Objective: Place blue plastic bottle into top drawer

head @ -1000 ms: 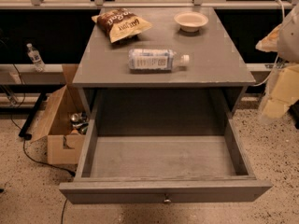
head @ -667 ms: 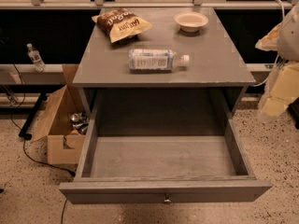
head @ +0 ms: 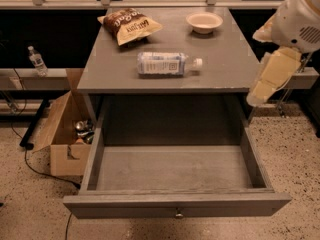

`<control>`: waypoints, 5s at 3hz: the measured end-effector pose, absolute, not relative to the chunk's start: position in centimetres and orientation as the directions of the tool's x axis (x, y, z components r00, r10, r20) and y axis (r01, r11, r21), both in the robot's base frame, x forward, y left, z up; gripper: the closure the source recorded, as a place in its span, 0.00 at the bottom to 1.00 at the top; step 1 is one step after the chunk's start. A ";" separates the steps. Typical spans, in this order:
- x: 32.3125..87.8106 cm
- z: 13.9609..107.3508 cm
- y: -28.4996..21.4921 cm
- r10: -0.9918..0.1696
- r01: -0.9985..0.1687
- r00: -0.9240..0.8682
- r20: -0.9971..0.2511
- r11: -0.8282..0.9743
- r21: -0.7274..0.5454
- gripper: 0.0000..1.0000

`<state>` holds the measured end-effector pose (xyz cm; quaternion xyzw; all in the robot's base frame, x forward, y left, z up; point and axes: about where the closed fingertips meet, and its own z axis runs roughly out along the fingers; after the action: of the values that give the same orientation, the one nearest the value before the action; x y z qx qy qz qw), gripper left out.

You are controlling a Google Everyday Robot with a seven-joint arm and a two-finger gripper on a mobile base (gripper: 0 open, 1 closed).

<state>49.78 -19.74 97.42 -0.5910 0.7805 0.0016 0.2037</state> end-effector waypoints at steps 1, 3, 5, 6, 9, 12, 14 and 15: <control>55.1 96.5 -17.0 -0.906 -0.927 -0.205 -0.371 0.301 -0.225 0.00; 64.5 92.9 -10.3 -0.883 -0.928 -0.205 -0.422 0.312 -0.203 0.00; 69.5 89.6 -6.5 -0.890 -0.929 -0.228 -0.394 0.321 -0.187 0.00; 70.8 87.7 -5.3 -0.912 -0.936 -0.238 -0.333 0.307 -0.172 0.00; 71.8 84.6 -3.8 -0.933 -0.948 -0.256 -0.252 0.294 -0.126 0.62; 62.3 90.4 -8.2 -0.903 -0.931 -0.209 -0.375 0.301 -0.207 1.00; 57.1 88.7 -9.5 -0.913 -0.935 -0.241 -0.330 0.309 -0.172 1.00; 56.4 87.1 -9.4 -0.916 -0.934 -0.262 -0.305 0.321 -0.159 1.00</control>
Offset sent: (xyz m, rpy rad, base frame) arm 0.1527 0.0902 -0.0380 0.1389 -0.0040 0.0069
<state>56.36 -9.37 87.06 -0.5822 0.7941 0.0265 0.1725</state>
